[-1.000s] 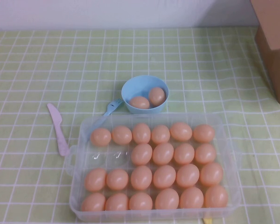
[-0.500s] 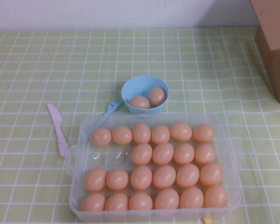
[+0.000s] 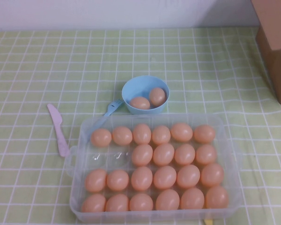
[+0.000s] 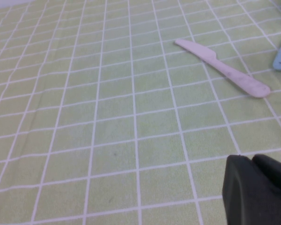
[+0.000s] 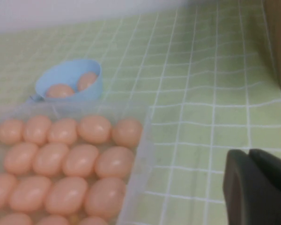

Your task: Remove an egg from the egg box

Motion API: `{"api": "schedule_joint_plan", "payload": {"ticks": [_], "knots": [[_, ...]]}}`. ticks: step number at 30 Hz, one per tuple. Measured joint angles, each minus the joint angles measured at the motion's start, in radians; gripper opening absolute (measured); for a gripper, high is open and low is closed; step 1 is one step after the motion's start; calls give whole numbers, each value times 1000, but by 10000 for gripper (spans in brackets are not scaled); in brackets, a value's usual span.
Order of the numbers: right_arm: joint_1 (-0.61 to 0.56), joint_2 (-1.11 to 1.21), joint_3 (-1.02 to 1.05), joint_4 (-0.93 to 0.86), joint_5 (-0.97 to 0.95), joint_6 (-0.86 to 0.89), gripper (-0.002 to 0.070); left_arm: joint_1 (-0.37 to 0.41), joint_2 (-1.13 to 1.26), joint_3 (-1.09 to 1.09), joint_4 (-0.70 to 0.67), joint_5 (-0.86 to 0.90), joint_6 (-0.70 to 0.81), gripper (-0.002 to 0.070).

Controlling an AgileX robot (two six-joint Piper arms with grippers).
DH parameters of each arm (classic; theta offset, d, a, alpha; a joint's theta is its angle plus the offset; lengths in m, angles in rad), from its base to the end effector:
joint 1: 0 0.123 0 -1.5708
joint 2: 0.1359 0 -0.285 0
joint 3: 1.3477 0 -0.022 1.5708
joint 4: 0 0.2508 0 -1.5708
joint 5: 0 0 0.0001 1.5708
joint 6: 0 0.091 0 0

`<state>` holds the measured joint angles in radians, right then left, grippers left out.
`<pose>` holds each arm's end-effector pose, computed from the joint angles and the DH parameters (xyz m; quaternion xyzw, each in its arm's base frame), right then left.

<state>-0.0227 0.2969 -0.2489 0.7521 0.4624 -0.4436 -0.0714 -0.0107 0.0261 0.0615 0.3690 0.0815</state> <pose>0.0741 0.0261 0.2478 0.0198 0.8030 0.1908 0.5642 0.0528 -0.0017 0.1718 0.0778 0.8000 0.0290 0.5942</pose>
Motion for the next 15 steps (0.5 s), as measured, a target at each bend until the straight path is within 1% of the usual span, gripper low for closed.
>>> {"api": "schedule_joint_plan", "payload": {"ticks": [2, 3, 5, 9, 12, 15], "knots": [[0, 111, -106, -80, 45, -127, -17, 0, 0, 0, 0, 0, 0, -5], [0, 161, -136, -92, 51, -181, -17, 0, 0, 0, 0, 0, 0, -5], [0, 240, -186, -85, 46, -237, -17, 0, 0, 0, 0, 0, 0, -5], [0, 372, -262, -8, 54, -309, -17, 0, 0, 0, 0, 0, 0, -5], [1, 473, -341, -7, 155, -399, -17, 0, 0, 0, 0, 0, 0, -5], [24, 588, -455, -22, 266, -450, -17, 0, 0, 0, 0, 0, 0, -5]]}}
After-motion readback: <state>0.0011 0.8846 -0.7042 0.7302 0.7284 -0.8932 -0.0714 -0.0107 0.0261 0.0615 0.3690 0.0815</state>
